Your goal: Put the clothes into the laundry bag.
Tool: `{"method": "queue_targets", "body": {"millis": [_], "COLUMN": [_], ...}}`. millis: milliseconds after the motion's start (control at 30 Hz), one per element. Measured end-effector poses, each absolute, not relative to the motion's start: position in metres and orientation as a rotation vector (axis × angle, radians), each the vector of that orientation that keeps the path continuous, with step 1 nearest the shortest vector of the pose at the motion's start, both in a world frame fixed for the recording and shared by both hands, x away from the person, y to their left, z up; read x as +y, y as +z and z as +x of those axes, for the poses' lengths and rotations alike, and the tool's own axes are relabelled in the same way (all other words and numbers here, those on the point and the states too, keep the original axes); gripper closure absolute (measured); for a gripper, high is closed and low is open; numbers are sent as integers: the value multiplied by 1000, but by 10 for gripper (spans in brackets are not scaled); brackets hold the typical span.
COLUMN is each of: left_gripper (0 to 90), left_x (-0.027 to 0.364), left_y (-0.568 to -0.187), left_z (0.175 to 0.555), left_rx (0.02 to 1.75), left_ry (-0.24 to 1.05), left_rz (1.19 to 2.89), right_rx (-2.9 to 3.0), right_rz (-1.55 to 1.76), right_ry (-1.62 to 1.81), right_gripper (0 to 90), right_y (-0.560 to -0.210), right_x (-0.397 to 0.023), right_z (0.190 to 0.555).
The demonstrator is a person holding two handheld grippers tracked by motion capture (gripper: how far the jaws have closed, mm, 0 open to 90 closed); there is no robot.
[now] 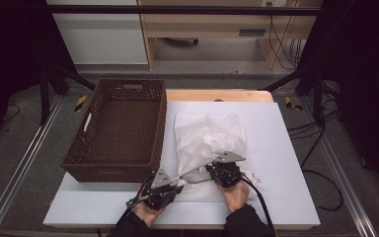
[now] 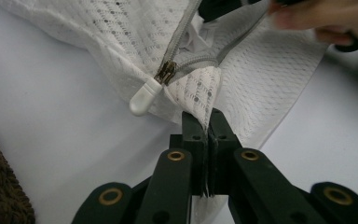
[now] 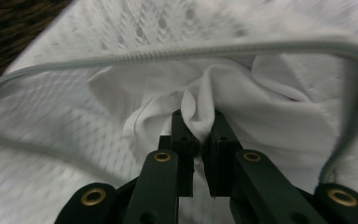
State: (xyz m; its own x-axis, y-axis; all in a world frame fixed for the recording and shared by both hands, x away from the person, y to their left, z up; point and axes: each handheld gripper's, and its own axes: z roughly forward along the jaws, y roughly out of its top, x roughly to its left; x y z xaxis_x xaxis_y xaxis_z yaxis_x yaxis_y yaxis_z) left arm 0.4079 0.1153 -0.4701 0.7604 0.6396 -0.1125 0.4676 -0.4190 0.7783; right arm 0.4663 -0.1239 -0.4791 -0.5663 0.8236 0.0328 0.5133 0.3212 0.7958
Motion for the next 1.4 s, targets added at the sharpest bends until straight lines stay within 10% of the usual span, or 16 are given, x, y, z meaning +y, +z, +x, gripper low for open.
{"method": "queue_targets", "body": {"millis": [367, 900, 1200, 1400], "left_gripper": [871, 845, 823, 807], "left_x": [116, 121, 122, 124], "left_y": [-469, -472, -474, -476], "left_z": [401, 406, 408, 409], "left_rx": [803, 839, 876, 903], "left_ry": [230, 228, 232, 227], "left_rz": [2123, 2102, 2090, 2090], "right_rx": [2030, 2014, 2097, 2139], "right_rz": [1288, 1307, 1422, 1426], "right_ry": [1023, 1064, 880, 871], "right_gripper": [761, 539, 895, 900], "right_y": [-484, -461, -481, -474], "right_x": [-117, -211, -222, -227], "right_z": [492, 416, 432, 421]}}
